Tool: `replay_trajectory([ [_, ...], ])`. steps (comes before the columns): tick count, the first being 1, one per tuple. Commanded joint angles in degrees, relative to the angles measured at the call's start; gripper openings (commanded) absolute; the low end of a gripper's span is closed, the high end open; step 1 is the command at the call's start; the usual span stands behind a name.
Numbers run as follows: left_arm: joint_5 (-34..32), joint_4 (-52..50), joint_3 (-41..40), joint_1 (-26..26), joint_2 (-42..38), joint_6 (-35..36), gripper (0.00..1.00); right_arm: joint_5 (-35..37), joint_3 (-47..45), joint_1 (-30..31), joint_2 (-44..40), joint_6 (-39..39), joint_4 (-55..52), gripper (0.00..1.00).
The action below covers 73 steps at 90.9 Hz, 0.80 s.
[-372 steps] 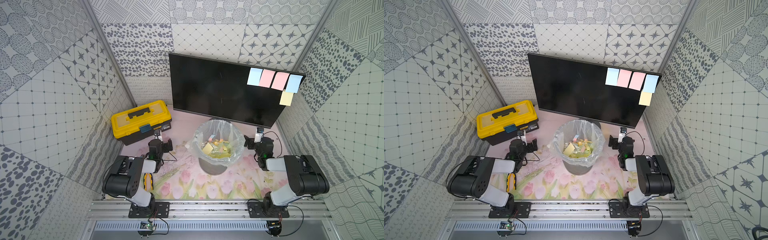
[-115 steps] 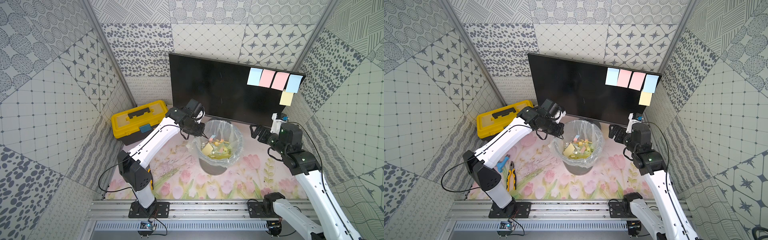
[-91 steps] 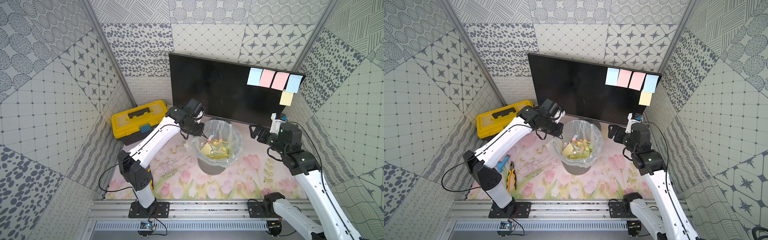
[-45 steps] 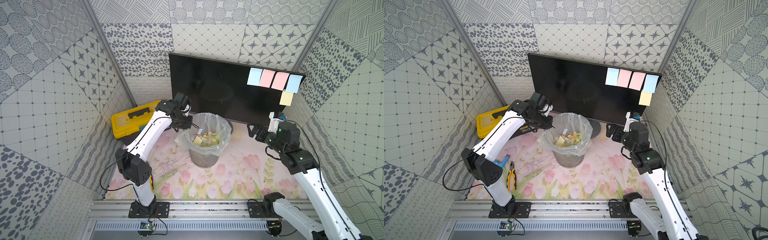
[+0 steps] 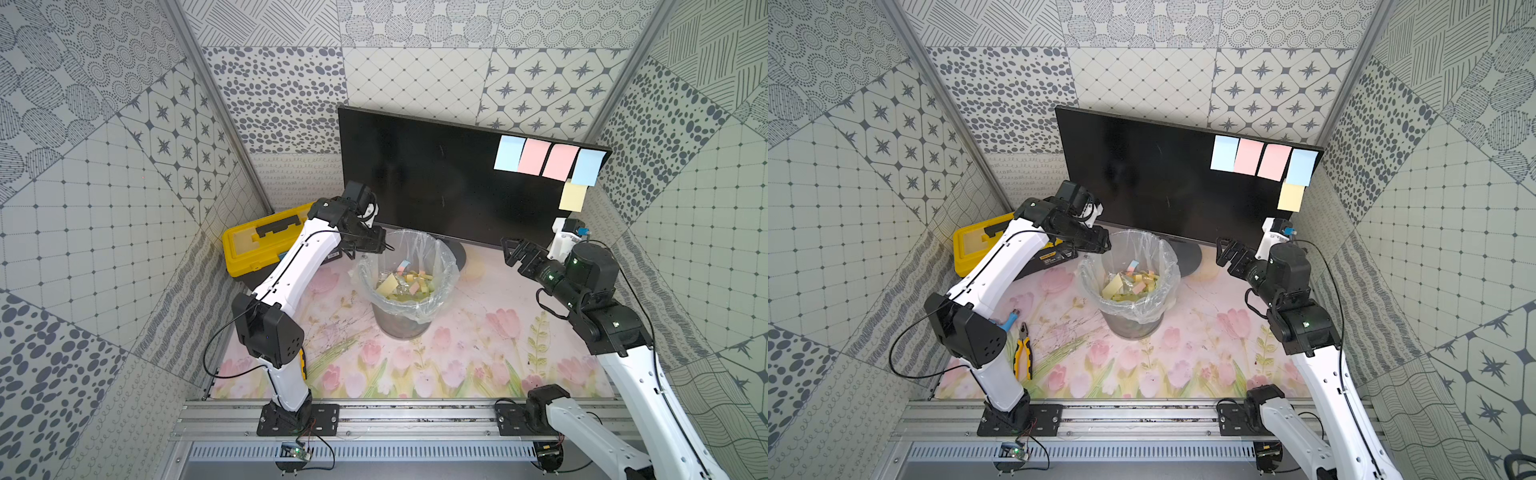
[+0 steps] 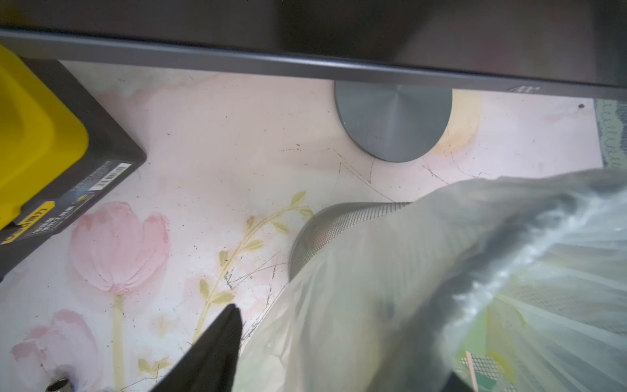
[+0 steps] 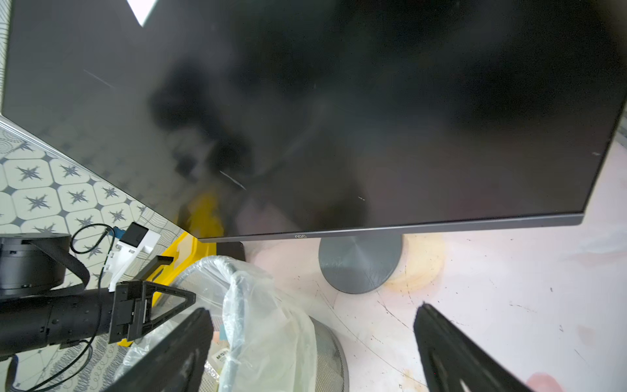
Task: Remove the sticky note from the monitor
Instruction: Move the trash bin to the center of the board.
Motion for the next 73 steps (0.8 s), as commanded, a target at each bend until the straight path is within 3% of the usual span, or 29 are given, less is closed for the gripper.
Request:
replay_trajectory([
  [1,0.1,1.9,0.2,1.7,-3.4,0.1,0.86,-1.7,3.5,-1.0,0.7,1.2,2.9,0.97],
  [11,1.7,2.2,0.8,2.9,-5.7,-0.5,0.99,-7.5,5.8,-5.6,1.5,3.1,2.8,0.97],
  [26,9.4,4.4,1.2,8.2,-9.0,-4.5,0.99,-17.5,8.7,-15.3,1.9,5.3,2.7,0.97],
  [34,12.1,7.4,0.1,11.1,-11.4,-6.9,0.99,-24.9,9.8,-23.7,2.4,7.9,2.8,0.97],
  [64,17.5,27.2,-15.7,19.2,-22.8,-16.4,0.99,-48.8,14.7,-49.3,6.8,12.6,4.2,0.95],
  [73,17.9,29.3,-17.3,20.3,-23.8,-17.0,0.99,-50.2,15.1,-51.6,8.0,14.1,7.5,0.94],
])
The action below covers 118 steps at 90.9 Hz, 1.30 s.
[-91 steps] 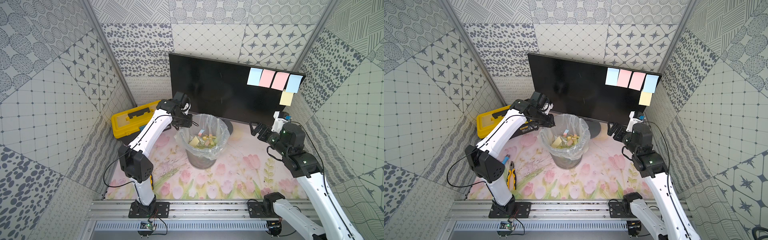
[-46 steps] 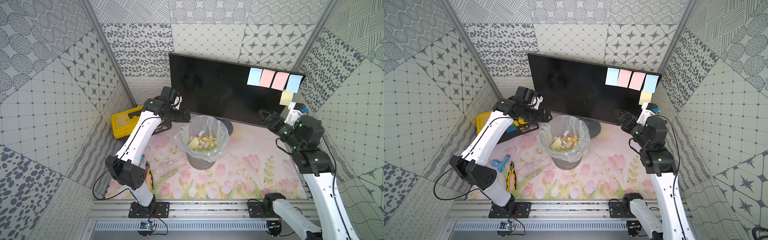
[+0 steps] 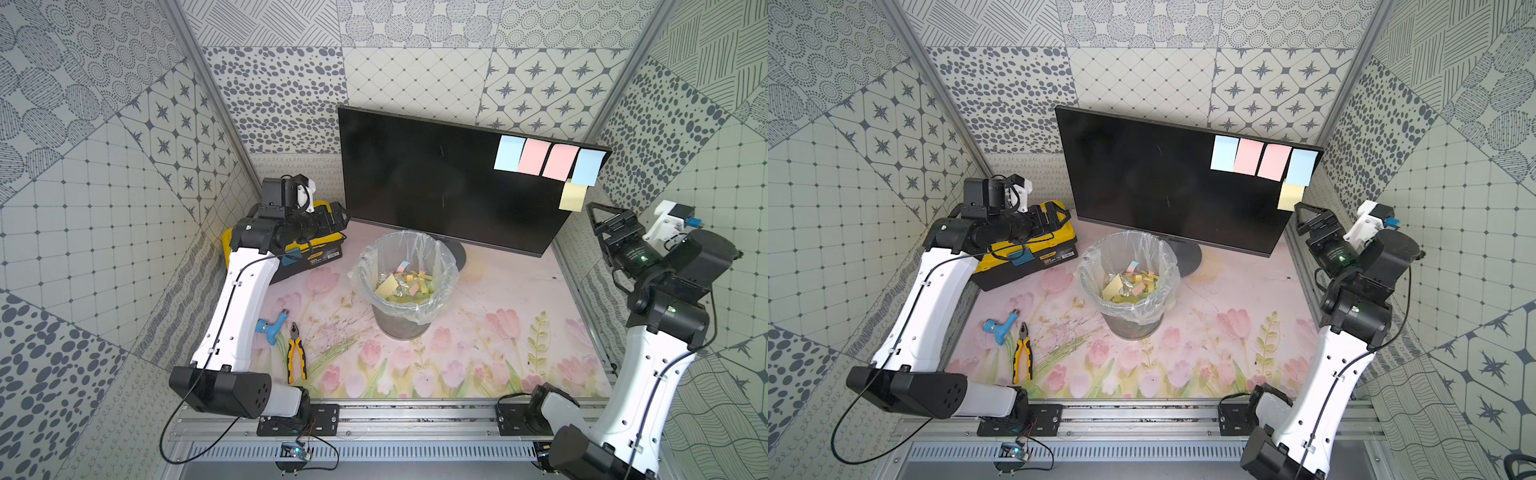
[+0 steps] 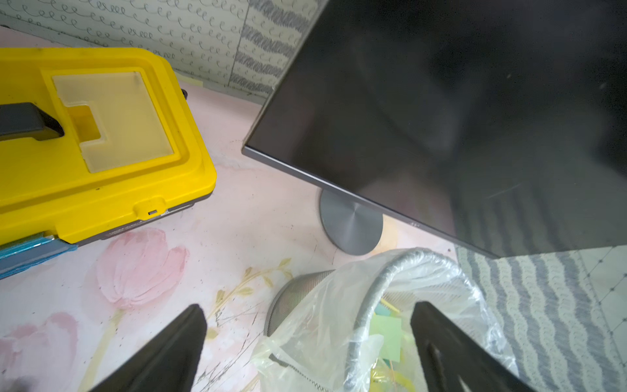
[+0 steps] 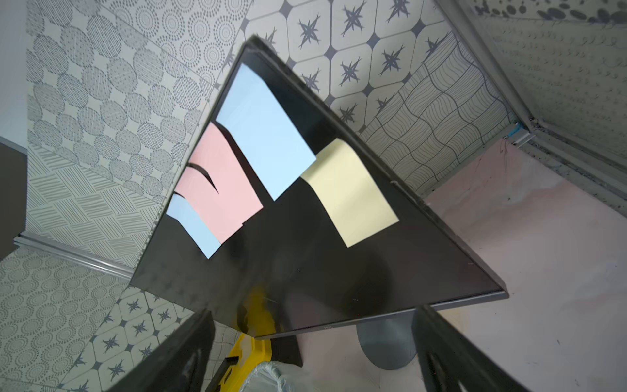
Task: Remove the sticky note from the monitor
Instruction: Move the trash bin to the center of the board, then tear off the sticky note from the monitor.
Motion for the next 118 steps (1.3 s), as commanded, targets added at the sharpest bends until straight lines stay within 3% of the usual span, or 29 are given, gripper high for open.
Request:
replay_trajectory([
  [1,5.7,13.3,-4.0,2.6,-2.8,-6.0,0.99,-8.0,1.4,-2.1,1.2,3.0,6.6,0.94],
  [20,6.7,18.5,-4.2,3.2,-2.8,-7.6,0.99,-10.4,-5.5,-5.7,4.7,23.5,35.6,0.88],
  [27,6.5,20.4,-4.6,3.2,-2.9,-8.2,0.99,-13.0,-5.1,-5.7,7.4,26.9,39.8,0.86],
  [53,6.7,25.6,-6.0,3.2,-2.1,-9.7,0.99,-16.8,-2.7,-3.6,13.2,29.5,40.5,0.78],
  [118,6.7,25.7,-6.4,3.2,-2.2,-9.8,0.99,-12.1,5.3,3.2,22.2,28.5,38.6,0.47],
])
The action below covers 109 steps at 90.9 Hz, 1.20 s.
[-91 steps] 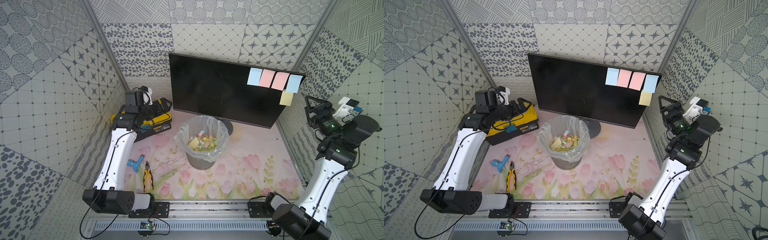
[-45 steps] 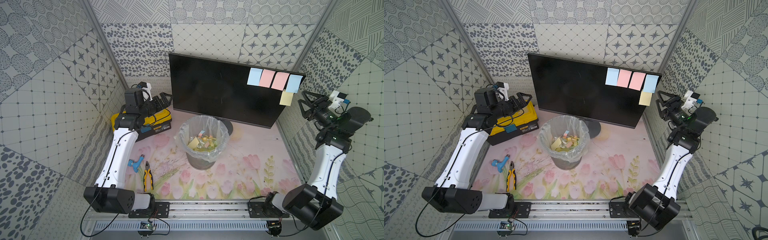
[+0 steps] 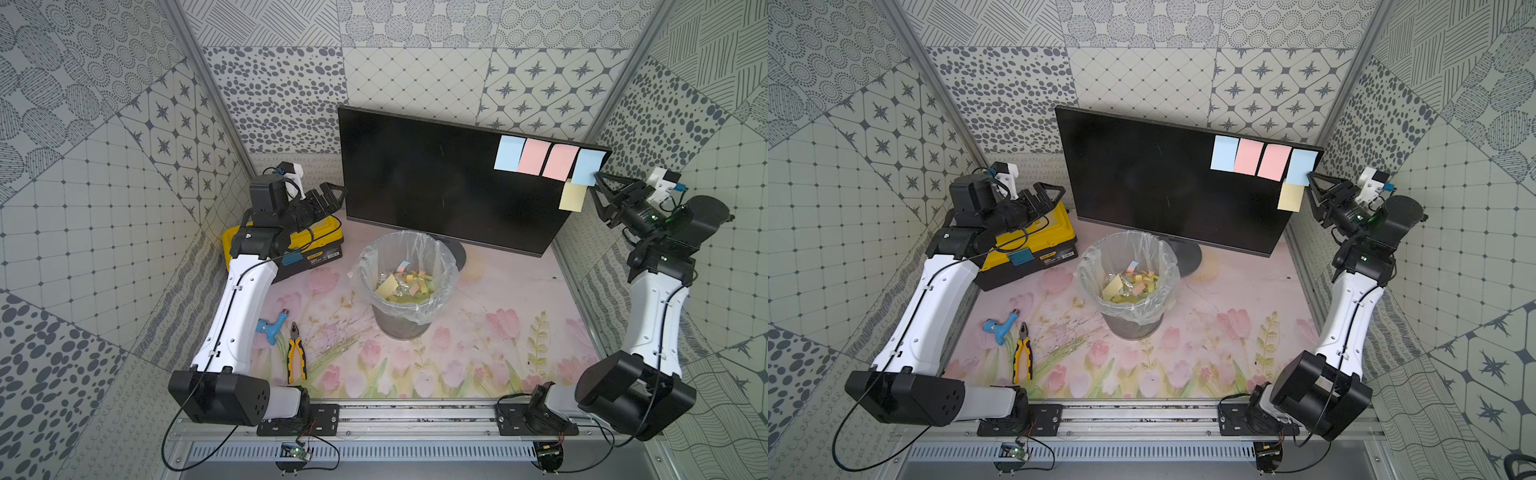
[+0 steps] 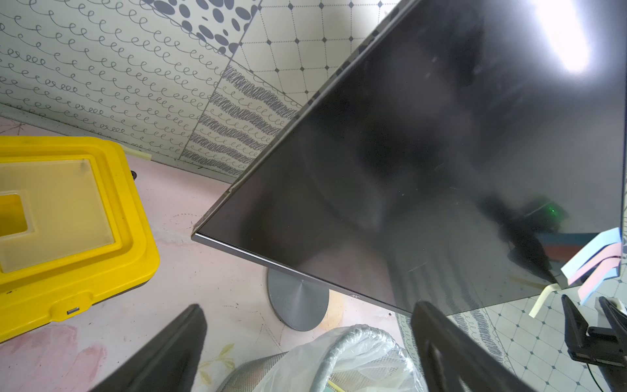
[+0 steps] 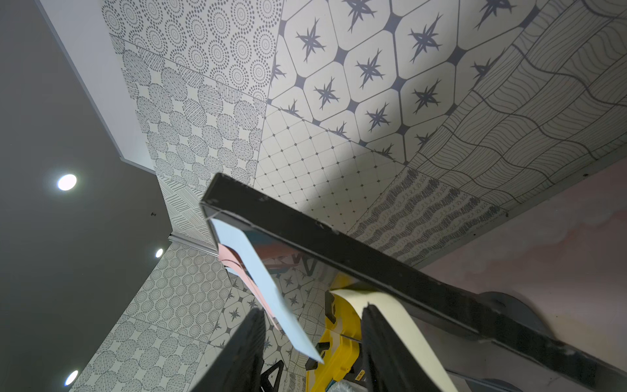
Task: Remove the sticky note from the monitor
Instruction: Tear off the sticky note from the monitor.
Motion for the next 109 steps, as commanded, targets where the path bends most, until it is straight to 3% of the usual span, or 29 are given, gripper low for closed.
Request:
replay_trajectory([
  [1,0.8,2.9,0.1,0.6,-0.7,0.2,0.99,1.3,2.1,0.6,0.6,-0.5,2.2,0.47],
  [20,0.1,2.6,0.1,0.6,-0.9,0.8,0.99,2.1,2.9,1.6,1.1,0.3,3.4,0.31],
  [49,-0.1,2.5,0.3,0.6,-0.8,1.4,0.99,2.5,3.1,2.0,-0.1,-0.4,2.7,0.00],
  [97,-0.6,1.7,0.4,0.6,-0.9,3.4,0.99,3.3,-0.3,-0.3,-9.7,-7.8,-7.0,0.00],
  [109,-0.7,1.6,0.6,0.6,-0.7,3.7,0.99,5.3,0.5,-0.6,-12.0,-12.9,-11.9,0.00],
])
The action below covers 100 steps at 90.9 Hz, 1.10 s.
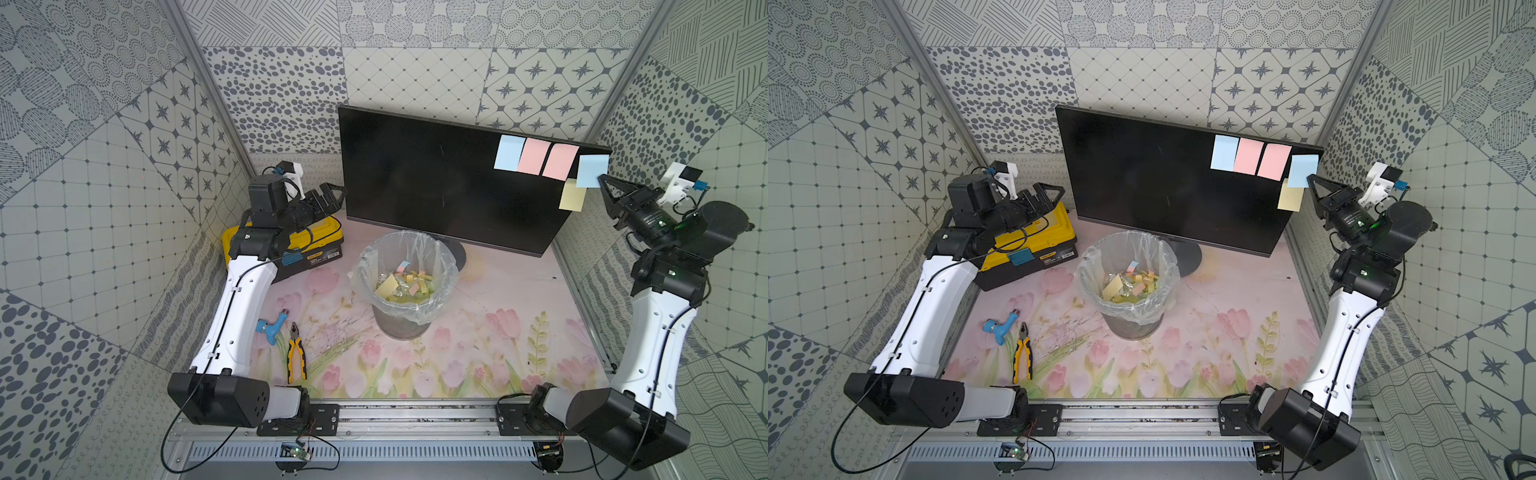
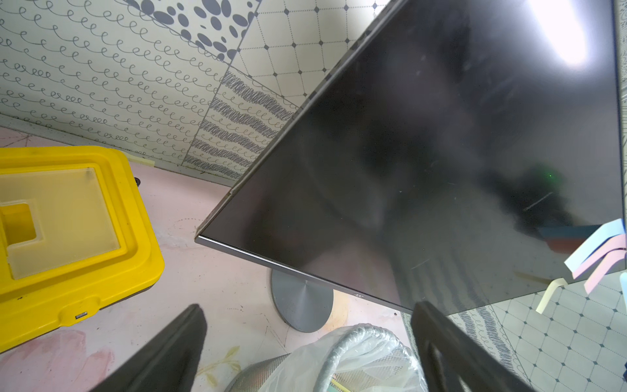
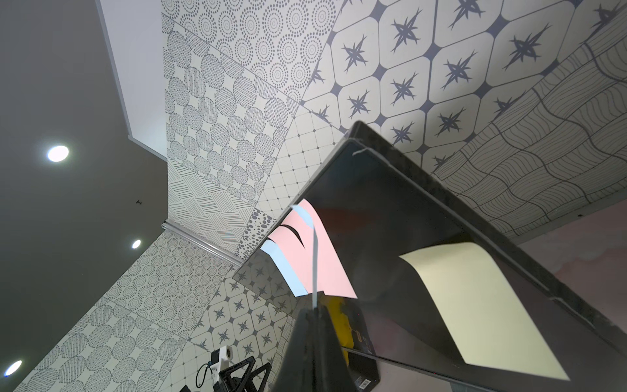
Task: Remove the sticky note from the monitor
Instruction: Tear off the sticky note from the monitor, then place the sticky note in the trash bin.
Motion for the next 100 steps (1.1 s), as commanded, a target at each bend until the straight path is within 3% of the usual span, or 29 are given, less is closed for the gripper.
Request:
replay_trajectory([
  [1,-0.5,1.6,0.6,0.7,-0.3,2.1,0.99,1.6,0.0,-0.5,-2.4,-6.0,-4.2,0.00],
  [25,-0.5,0.1,1.1,0.6,-0.4,2.8,0.99,7.2,4.9,-0.8,-7.2,-15.9,-12.2,0.00],
  [37,1.9,-1.1,0.6,0.7,0.2,2.5,0.99,7.4,9.9,3.5,-8.0,-22.8,-17.1,0.00],
  [55,6.7,-2.4,-2.1,0.6,0.9,1.7,0.99,12.2,15.4,21.0,-5.8,-33.7,-26.6,0.00],
  [70,8.0,-1.8,-4.4,0.6,0.9,0.1,0.99,22.4,21.8,37.5,0.3,-45.3,-40.7,0.00],
  [86,7.0,-1.8,-7.2,0.7,0.2,-1.2,0.99,30.9,23.4,54.2,7.0,-52.5,-46.4,0.00],
  [100,5.6,-1.8,-9.3,0.7,-0.6,-1.0,0.99,37.3,24.5,62.7,12.3,-57.6,-52.1,0.00],
])
